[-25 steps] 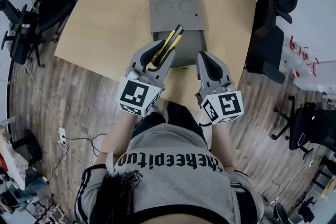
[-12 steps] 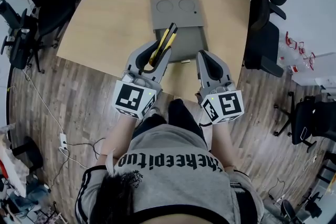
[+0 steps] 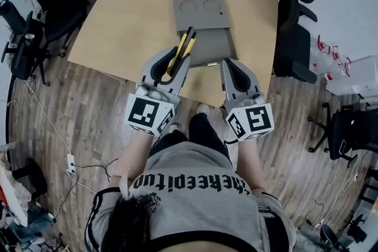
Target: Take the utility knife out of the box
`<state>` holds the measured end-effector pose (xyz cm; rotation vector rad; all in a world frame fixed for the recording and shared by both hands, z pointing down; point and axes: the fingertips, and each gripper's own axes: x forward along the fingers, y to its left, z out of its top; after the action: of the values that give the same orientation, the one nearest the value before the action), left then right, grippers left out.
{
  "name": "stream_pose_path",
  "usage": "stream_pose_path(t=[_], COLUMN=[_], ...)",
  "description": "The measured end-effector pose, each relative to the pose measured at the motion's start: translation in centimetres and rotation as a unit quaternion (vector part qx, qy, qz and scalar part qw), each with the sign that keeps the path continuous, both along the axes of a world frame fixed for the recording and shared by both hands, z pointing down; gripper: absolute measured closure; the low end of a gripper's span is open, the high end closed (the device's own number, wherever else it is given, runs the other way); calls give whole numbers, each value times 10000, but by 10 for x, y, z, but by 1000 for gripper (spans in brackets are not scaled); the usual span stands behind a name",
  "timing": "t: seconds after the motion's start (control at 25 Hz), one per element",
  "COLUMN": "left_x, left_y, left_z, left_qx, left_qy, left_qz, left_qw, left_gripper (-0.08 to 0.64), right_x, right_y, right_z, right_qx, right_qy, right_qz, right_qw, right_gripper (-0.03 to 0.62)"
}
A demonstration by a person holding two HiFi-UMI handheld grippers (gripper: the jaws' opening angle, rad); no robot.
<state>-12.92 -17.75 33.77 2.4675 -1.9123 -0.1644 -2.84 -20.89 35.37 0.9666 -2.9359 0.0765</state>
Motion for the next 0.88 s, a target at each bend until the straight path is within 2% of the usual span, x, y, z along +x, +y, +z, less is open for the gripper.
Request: stream_pose_path(t=[0.88], left_x=[-15], left_y=[72], left_z=[-27], left_qx=[553], left_qy=[188], left_qz=[89], left_qw=[9983], left_gripper=[433], right_x=[-4], right_y=[71], right_z=[-26], right_qx=[384], right_qy=[-69], right_qz=[332], right_qw=[9987], right_gripper=[585])
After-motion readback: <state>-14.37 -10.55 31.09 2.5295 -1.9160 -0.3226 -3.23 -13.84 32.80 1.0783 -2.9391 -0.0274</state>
